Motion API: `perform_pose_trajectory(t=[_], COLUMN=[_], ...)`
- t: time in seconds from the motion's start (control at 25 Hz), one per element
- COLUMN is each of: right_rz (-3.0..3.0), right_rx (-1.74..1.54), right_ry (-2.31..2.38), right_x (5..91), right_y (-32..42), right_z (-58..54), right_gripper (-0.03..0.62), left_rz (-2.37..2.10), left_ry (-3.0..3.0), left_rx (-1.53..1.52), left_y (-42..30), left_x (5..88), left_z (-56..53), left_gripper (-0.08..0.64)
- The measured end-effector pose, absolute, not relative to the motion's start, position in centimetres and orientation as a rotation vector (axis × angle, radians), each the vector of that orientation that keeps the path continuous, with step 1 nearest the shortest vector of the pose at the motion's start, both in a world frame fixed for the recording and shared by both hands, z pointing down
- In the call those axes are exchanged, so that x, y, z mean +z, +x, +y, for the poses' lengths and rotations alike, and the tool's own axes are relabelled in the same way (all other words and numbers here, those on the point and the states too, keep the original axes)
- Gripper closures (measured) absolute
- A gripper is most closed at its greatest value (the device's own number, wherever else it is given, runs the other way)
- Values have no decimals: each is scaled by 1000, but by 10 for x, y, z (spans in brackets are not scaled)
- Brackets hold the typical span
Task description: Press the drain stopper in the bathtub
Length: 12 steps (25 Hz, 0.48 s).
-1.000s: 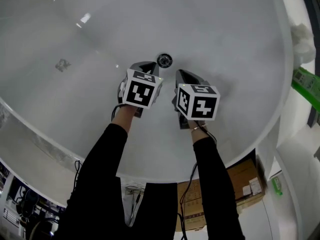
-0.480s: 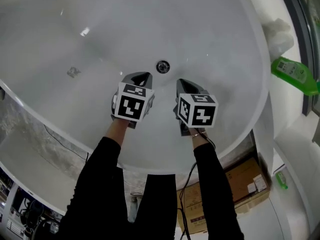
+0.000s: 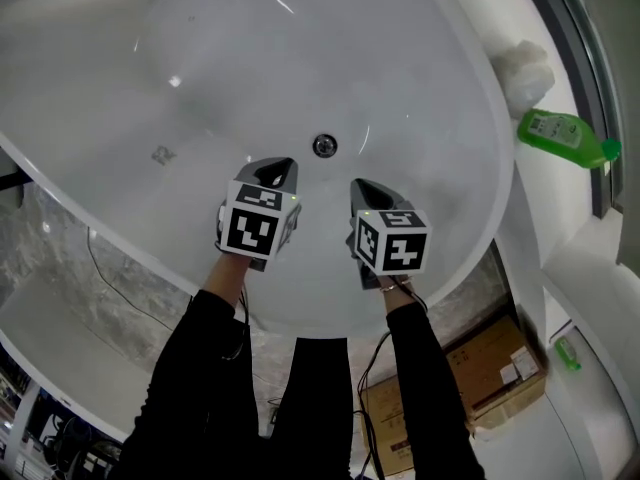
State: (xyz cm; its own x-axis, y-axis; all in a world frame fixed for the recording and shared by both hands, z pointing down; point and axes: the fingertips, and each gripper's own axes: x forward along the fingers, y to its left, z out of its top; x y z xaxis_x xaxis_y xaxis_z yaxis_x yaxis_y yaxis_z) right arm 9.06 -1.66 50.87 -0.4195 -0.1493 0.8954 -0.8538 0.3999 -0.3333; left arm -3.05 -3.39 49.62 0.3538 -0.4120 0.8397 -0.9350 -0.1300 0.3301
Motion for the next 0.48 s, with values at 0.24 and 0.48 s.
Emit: perform_pose_trajectory(t=[0.24, 0.48], right_rz=[-1825, -1832], right_rx=[1060, 1059], right_ry=[890, 910], right_x=[491, 478], right_y=[92, 90], right_z=[-4, 6], right_gripper=[592, 592], left_rz=[-1191, -1192], left_ry=[1736, 1762], left_rx=[739, 740], left_y=[-35, -38], left_x=[474, 458], left_z=[-24, -18], left_gripper=[555, 555])
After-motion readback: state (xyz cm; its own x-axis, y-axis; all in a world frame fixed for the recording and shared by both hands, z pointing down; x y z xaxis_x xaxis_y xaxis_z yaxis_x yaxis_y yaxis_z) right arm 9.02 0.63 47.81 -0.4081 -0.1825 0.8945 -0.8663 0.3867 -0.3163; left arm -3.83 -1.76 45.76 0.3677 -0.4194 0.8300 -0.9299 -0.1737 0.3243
